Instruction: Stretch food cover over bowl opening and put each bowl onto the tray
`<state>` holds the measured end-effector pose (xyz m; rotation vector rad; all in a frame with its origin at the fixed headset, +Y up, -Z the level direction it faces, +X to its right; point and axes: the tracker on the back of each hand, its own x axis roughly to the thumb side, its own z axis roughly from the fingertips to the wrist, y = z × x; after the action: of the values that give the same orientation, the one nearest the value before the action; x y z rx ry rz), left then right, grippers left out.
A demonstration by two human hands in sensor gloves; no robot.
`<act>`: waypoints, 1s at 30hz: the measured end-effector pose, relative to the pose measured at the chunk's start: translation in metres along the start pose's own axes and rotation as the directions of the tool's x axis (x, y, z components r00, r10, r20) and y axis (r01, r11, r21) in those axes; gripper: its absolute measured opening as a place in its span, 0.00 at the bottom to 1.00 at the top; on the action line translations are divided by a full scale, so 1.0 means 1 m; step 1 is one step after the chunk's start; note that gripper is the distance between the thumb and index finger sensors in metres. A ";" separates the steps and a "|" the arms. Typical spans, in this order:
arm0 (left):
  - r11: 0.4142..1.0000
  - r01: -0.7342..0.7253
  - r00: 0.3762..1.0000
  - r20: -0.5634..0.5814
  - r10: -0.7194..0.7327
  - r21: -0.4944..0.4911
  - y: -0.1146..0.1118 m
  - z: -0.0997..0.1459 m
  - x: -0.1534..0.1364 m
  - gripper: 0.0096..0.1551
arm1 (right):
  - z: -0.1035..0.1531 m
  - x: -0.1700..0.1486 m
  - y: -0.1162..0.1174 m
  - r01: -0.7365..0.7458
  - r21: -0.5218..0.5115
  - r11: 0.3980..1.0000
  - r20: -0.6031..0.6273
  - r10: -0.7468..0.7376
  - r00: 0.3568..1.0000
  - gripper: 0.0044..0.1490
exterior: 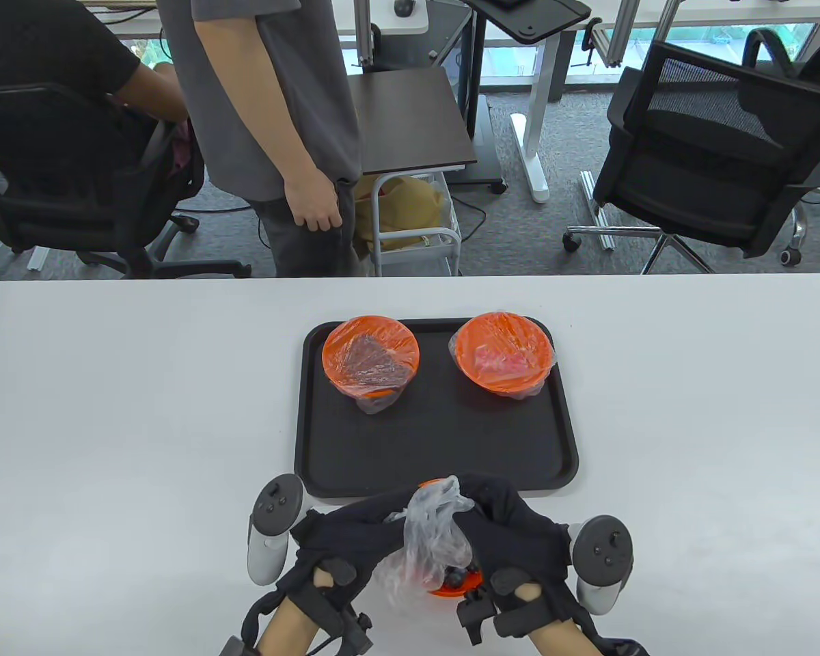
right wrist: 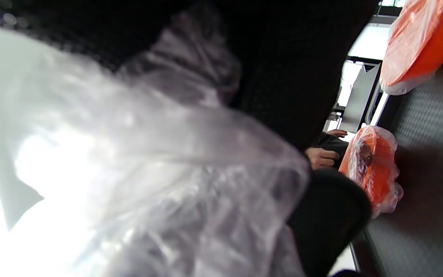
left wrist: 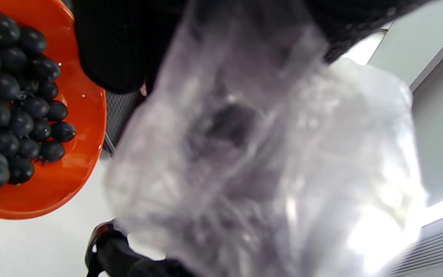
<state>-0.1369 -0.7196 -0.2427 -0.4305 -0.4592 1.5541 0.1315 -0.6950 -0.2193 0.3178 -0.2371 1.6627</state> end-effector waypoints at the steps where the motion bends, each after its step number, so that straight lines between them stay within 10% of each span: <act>1: 0.999 -0.015 1.000 -0.001 0.015 0.034 0.003 0.003 0.000 0.25 | 0.000 -0.001 0.000 0.012 0.013 1.000 -0.011 -0.012 1.000 0.26; 10: 0.921 -0.346 0.929 0.203 0.309 0.180 0.021 0.017 0.006 0.24 | 0.000 -0.011 0.007 -0.059 0.140 0.988 -0.078 0.071 0.994 0.29; 20: 0.932 -0.293 0.952 0.156 0.264 0.211 0.016 0.017 0.004 0.24 | -0.001 -0.021 0.028 0.037 0.488 0.872 -0.167 0.052 0.985 0.32; 30: 0.959 -0.156 0.987 0.010 0.158 0.235 0.004 0.013 -0.013 0.25 | -0.002 -0.024 0.012 0.364 0.248 0.898 -0.110 -0.347 0.931 0.25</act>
<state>-0.1472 -0.7331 -0.2338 -0.2955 -0.2337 1.7366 0.1223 -0.7182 -0.2294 0.4797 0.0926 1.3353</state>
